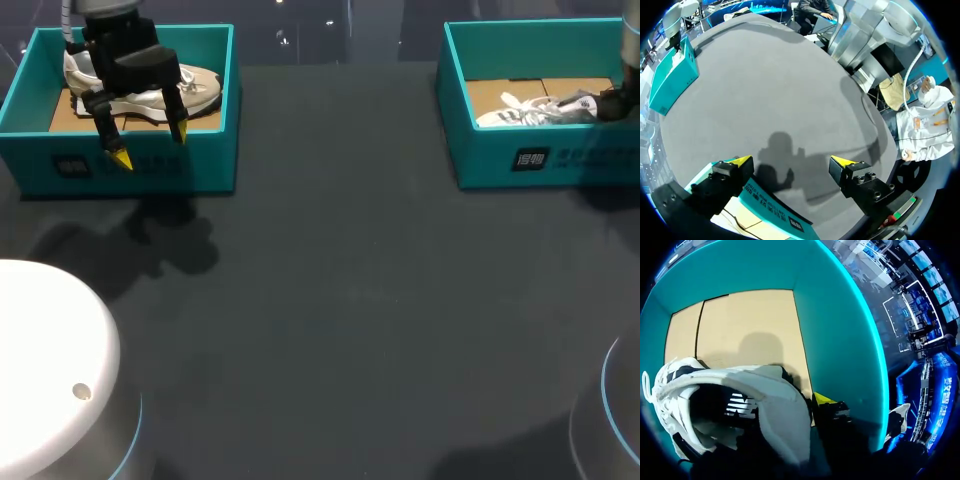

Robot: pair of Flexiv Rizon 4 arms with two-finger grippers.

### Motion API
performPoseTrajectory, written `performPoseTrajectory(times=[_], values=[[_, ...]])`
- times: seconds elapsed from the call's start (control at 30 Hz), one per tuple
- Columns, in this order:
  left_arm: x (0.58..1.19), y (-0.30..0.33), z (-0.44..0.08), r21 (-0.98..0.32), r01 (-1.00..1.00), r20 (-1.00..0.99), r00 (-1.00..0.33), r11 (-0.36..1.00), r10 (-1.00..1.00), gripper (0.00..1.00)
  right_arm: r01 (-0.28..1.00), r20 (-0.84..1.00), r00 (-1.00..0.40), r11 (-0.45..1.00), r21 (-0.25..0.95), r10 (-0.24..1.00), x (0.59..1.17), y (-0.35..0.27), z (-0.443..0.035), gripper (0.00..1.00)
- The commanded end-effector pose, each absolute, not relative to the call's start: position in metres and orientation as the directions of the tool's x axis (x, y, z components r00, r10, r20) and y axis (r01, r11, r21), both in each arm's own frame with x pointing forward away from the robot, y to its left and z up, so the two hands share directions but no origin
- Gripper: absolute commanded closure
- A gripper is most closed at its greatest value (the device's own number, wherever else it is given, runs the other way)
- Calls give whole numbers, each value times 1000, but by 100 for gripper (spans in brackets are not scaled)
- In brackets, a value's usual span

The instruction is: Take the shoe out of the shoebox, open the shoe tongue, remove and reinsert the insole, then place the shoe into the shoebox

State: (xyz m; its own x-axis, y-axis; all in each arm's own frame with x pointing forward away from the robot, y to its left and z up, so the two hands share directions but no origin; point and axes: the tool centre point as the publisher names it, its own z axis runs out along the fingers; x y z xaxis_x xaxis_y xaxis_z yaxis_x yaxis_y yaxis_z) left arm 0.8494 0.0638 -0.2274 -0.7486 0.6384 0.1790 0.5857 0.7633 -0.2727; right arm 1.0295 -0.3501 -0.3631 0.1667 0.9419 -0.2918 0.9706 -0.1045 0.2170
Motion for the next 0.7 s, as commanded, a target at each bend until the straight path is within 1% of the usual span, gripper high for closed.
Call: performPoseTrajectory(times=[0.03,0.17,0.33,0.47,0.57,0.63,0.67,0.7], values=[[850,64,-227,-271,587,181,-748,763,639,0,971,-289,165,-105,213,943,1029,-351,-362,65],[850,64,-227,-271,587,181,-748,763,639,0,971,-287,167,-108,211,943,1027,-352,-358,60],[850,64,-227,-271,587,181,-748,763,639,0,973,-283,163,-106,205,945,1025,-351,-355,57],[850,64,-227,-271,587,181,-748,763,639,0,976,-269,147,-96,195,952,1025,-350,-351,49],[850,64,-227,-271,587,181,-748,763,639,0,977,-257,137,-88,192,957,1023,-347,-344,35],[850,64,-227,-271,587,181,-748,763,639,0,978,-256,133,-85,190,958,1021,-345,-338,20],[850,64,-227,-271,587,181,-748,763,639,0,978,-254,132,-84,190,958,1020,-345,-334,16],[850,64,-227,-271,587,181,-748,763,639,0,978,-254,131,-83,191,958,1019,-344,-330,13]])
